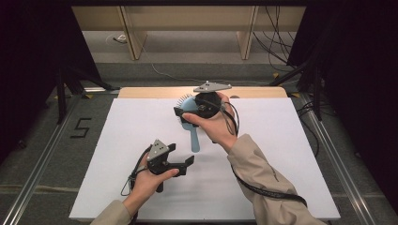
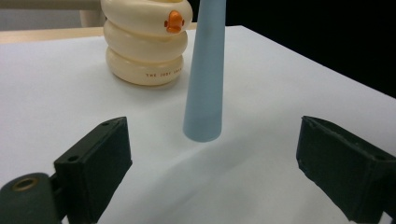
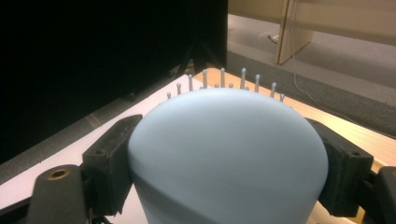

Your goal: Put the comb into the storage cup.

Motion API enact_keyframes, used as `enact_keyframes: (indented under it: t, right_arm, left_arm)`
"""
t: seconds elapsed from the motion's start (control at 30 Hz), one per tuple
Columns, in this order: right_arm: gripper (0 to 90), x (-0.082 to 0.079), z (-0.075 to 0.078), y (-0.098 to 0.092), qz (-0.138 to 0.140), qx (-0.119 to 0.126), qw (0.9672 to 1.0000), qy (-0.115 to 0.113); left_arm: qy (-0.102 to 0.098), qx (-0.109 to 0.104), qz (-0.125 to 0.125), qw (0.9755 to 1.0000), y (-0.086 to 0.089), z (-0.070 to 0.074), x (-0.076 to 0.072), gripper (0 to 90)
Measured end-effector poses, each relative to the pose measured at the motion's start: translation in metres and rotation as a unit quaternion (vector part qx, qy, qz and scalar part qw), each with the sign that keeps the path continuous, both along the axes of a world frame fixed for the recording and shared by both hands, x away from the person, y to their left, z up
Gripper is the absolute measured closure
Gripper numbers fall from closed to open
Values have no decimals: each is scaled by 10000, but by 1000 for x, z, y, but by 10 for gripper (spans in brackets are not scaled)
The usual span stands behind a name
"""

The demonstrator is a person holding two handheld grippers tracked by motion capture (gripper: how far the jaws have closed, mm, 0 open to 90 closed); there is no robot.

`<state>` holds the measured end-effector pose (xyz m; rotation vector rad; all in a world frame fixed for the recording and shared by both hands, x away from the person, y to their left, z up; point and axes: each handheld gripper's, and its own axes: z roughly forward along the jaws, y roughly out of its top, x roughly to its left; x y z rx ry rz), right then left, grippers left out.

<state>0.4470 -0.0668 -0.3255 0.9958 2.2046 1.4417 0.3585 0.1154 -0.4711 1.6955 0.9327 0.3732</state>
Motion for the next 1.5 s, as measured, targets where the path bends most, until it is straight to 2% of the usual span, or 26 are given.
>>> enact_keyframes:
  t: [0.3, 0.5, 0.7, 0.9, 1.3, 1.5]
  right_arm:
    - [209, 1, 1, -7, -74, 32, 10000, -29]
    - [209, 2, 1, -10, -113, 40, 9999, -23]
    - [209, 3, 3, -13, -161, 56, 9998, -55]
    - [209, 4, 4, -18, -232, 61, 9997, -72]
    - [209, 8, 7, -27, -420, 152, 9989, -146]
    - [209, 10, 9, -29, -494, 219, 9984, -186]
  left_arm:
    - [-228, 281, 171, 9992, 18, 0, -5, 81]
    - [-221, 319, 367, 9986, 34, 2, -6, 54]
    - [-201, 450, 516, 9974, 46, 2, -9, 2]
    - [-243, 622, 654, 9956, 55, 1, -12, 0]
    - [-283, 583, 816, 9946, 62, -1, -13, 0]
    - [-258, 650, 849, 9939, 64, -2, -12, 0]
